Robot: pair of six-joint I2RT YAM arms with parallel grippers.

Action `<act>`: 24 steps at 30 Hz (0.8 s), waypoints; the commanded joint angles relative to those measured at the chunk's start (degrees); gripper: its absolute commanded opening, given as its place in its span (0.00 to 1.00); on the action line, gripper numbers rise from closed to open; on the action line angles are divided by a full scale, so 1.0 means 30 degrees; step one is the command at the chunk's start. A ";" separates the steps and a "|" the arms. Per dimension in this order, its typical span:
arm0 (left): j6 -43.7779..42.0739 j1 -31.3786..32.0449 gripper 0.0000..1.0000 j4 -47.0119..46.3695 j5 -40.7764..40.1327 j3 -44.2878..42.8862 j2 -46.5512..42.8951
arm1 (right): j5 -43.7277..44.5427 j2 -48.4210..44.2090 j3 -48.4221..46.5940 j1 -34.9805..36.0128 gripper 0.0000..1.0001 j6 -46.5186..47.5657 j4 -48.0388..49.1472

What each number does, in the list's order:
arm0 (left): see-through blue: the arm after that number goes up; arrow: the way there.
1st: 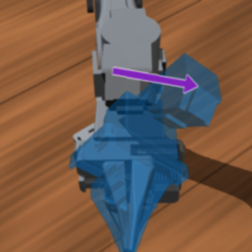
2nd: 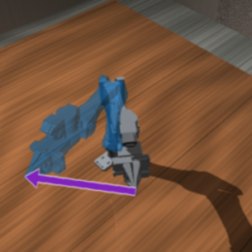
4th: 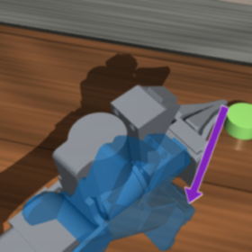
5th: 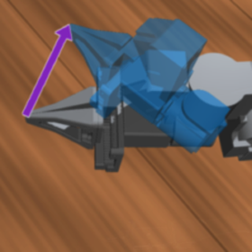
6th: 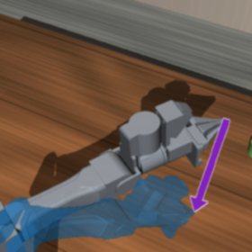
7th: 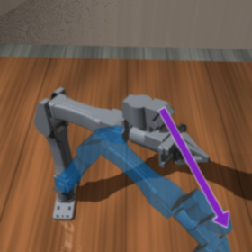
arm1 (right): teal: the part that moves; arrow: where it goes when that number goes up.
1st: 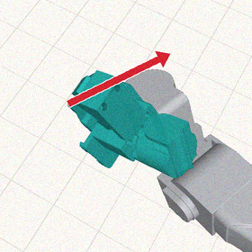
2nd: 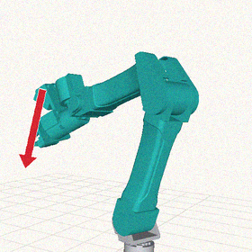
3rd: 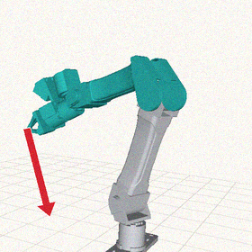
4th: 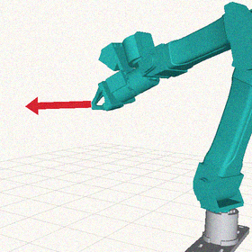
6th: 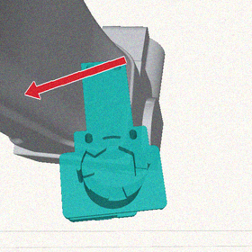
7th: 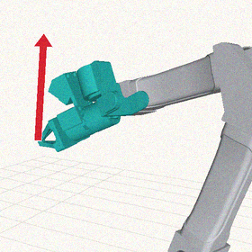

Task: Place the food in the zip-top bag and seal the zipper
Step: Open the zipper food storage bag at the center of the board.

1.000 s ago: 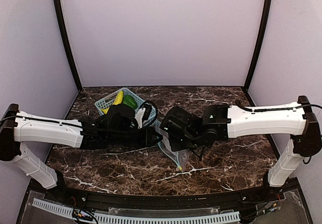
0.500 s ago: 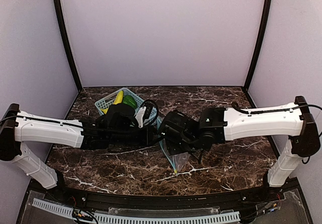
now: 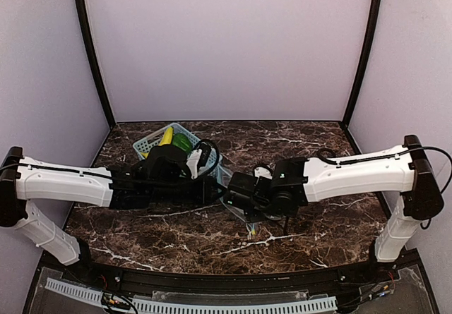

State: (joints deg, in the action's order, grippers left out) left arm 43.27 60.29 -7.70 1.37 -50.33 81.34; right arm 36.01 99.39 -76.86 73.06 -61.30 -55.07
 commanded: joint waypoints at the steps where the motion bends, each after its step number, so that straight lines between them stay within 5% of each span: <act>1: -0.1167 0.0088 0.01 0.2224 -0.1247 0.0495 -0.1159 | 0.0749 -0.1123 0.0807 -0.0277 0.82 -0.1005 -0.1132; 15: -0.1956 0.0117 0.01 0.4453 -0.1731 0.0781 -0.1615 | 0.0681 -0.2287 0.1318 -0.1034 0.82 -0.1046 -0.1130; 24: -0.1563 0.0117 0.01 0.3304 0.1027 -0.0168 -0.0580 | -0.4563 -0.4646 0.3646 -0.0889 0.85 0.5469 0.6647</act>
State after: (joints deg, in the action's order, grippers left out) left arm 38.20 60.66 2.00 0.27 -48.95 78.63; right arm 30.37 89.80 -68.97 70.39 -53.80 -46.28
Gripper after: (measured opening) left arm 0.010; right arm 0.847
